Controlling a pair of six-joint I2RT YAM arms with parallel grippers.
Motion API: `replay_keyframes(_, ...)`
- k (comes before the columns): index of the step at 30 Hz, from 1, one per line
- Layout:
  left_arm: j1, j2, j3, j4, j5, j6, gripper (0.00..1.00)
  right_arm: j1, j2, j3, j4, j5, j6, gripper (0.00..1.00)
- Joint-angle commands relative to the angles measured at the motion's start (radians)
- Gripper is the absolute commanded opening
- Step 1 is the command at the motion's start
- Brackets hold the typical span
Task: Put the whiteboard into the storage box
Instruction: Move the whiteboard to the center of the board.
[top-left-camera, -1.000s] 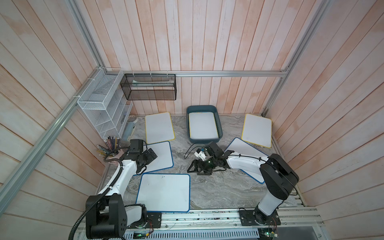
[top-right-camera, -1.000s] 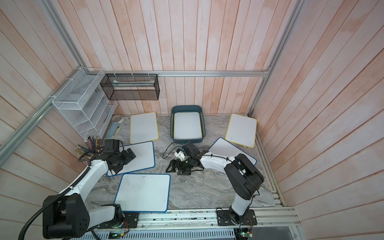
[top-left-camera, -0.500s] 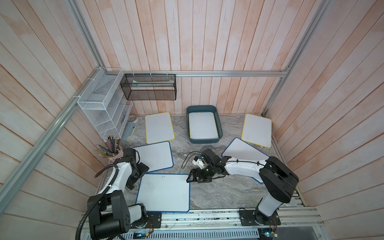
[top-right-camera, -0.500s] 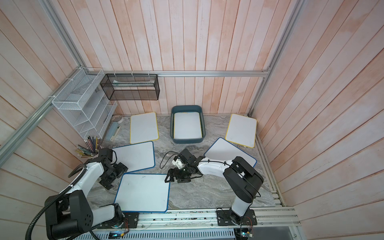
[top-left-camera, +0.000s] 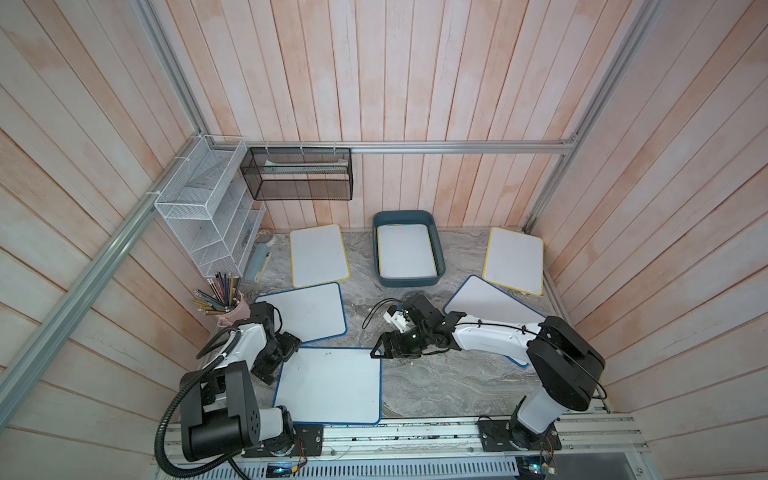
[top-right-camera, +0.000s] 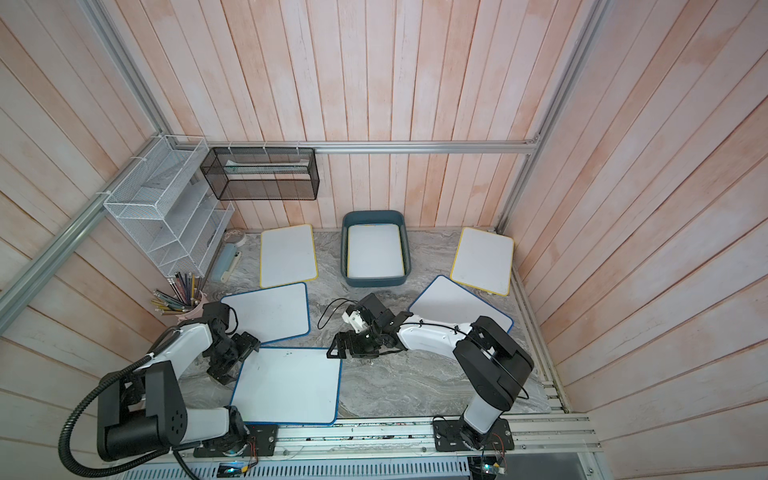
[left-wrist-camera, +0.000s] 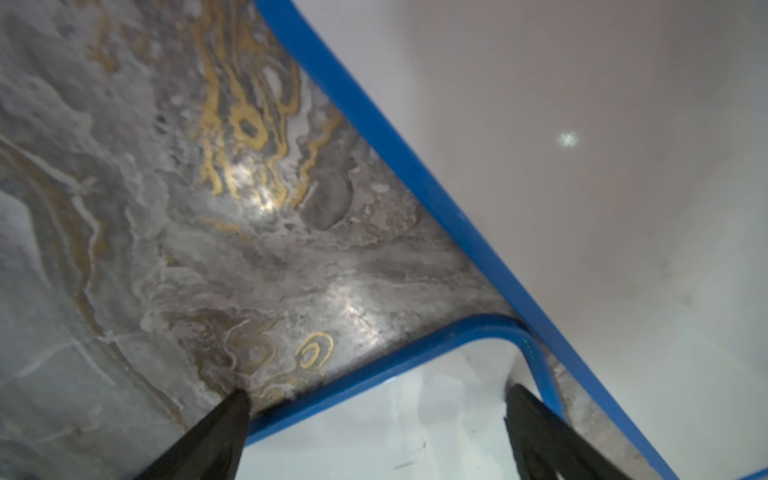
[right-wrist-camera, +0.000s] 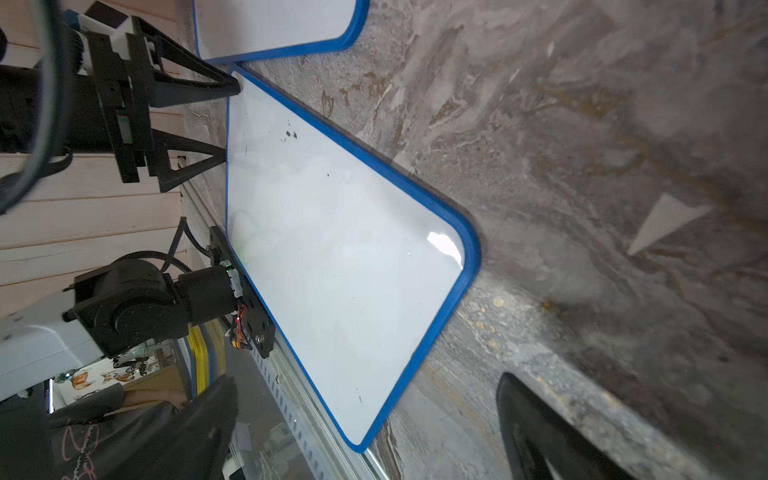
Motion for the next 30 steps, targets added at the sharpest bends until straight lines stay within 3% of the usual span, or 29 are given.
replay_keyframes(1, 0.0, 0.016, -0.039, 0.004, 0.026, -0.009, 0.98, 0.005, 0.021, -0.027, 0.014, 0.01, 0.021, 0.98)
replay_keyframes(9, -0.071, -0.029, -0.051, -0.035, 0.069, -0.035, 0.98, 0.004, 0.045, -0.09, 0.024, 0.012, 0.078, 0.98)
replay_keyframes(20, -0.258, 0.036, -0.073, 0.045, 0.173, -0.15, 0.97, 0.005, 0.143, -0.094, 0.279, -0.139, 0.214, 0.98)
replay_keyframes(25, -0.38, 0.074, -0.034, 0.076, 0.184, -0.212, 0.98, -0.073, 0.105, -0.154, 0.359, -0.125, 0.255, 0.98)
replay_keyframes(30, -0.513, 0.148, 0.029, 0.108, 0.194, -0.249, 0.98, -0.183, 0.052, -0.162, 0.328, -0.112, 0.203, 0.98)
